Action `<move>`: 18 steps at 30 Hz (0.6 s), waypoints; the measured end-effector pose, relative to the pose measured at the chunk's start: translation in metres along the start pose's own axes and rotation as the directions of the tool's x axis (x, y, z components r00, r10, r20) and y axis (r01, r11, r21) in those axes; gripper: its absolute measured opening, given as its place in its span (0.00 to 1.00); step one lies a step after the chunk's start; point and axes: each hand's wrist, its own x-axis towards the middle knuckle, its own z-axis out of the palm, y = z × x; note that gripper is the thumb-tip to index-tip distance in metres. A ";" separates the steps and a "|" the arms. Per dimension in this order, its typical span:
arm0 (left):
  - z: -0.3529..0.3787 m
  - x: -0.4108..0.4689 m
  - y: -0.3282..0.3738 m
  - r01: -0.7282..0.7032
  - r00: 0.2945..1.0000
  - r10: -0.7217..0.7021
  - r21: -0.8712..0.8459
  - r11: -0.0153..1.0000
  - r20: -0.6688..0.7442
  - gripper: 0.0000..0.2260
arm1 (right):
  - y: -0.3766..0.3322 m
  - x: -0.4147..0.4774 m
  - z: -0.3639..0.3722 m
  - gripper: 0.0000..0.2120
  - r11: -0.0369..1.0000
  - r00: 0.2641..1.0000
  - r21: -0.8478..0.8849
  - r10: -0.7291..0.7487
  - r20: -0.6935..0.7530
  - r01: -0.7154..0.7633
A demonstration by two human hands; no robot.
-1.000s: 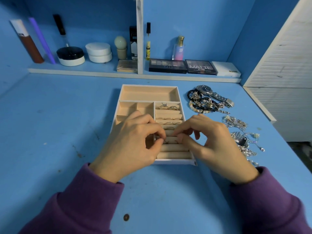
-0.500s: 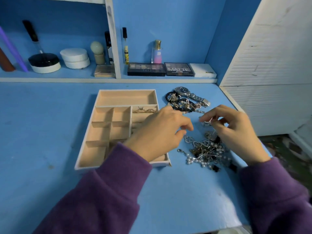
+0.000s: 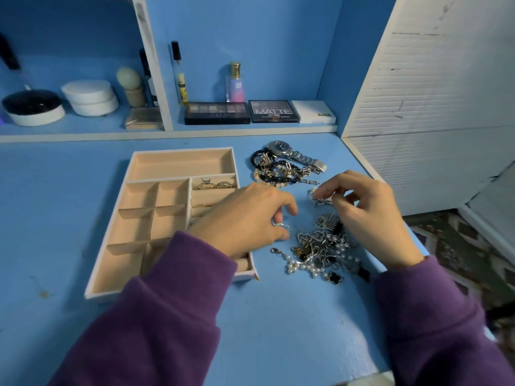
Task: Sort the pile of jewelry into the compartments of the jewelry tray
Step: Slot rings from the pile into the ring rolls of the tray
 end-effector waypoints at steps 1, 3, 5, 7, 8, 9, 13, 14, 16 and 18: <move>0.000 0.000 -0.002 0.007 1.000 -0.007 0.015 1.000 -0.018 0.13 | 0.000 0.000 0.000 0.16 1.000 1.000 -0.006 0.002 0.005 -0.002; 0.001 -0.001 -0.003 0.005 0.999 -0.002 0.050 0.999 -0.052 0.13 | 0.001 0.000 0.000 0.16 1.000 1.000 -0.020 0.000 0.019 0.000; 0.004 0.000 -0.002 -0.012 0.998 0.016 0.078 0.997 -0.055 0.13 | 0.001 0.000 0.000 0.16 1.000 1.000 -0.028 -0.001 0.028 0.002; 0.006 0.000 -0.001 -0.031 0.999 0.035 0.104 0.994 -0.041 0.13 | 0.001 0.000 0.001 0.16 0.999 1.000 -0.033 -0.001 0.024 0.001; 0.007 0.000 0.000 -0.037 0.999 0.041 0.113 0.993 -0.035 0.13 | 0.001 0.000 0.001 0.16 0.999 1.000 -0.037 0.000 0.018 0.001; 0.008 0.001 0.000 -0.042 0.999 0.046 0.117 0.992 -0.030 0.13 | 0.001 0.000 0.000 0.16 0.999 1.000 -0.038 0.001 0.006 -0.001; 0.009 0.003 0.000 -0.055 0.998 0.057 0.096 0.994 -0.012 0.10 | 0.000 0.000 -0.004 0.17 1.000 0.998 -0.006 0.016 -0.064 -0.016; 0.009 0.004 0.000 -0.054 0.998 0.055 0.088 0.995 -0.009 0.10 | 0.001 0.000 -0.005 0.17 1.000 0.996 0.007 0.031 -0.079 -0.030; 0.010 0.006 -0.001 -0.052 0.999 0.053 0.065 0.997 -0.011 0.09 | 0.002 0.001 -0.006 0.18 0.997 0.992 0.034 0.073 -0.105 -0.070; 0.011 0.007 -0.001 -0.049 0.999 0.049 0.039 0.998 -0.013 0.08 | 0.003 0.001 -0.007 0.18 0.994 0.986 0.036 0.108 -0.124 -0.104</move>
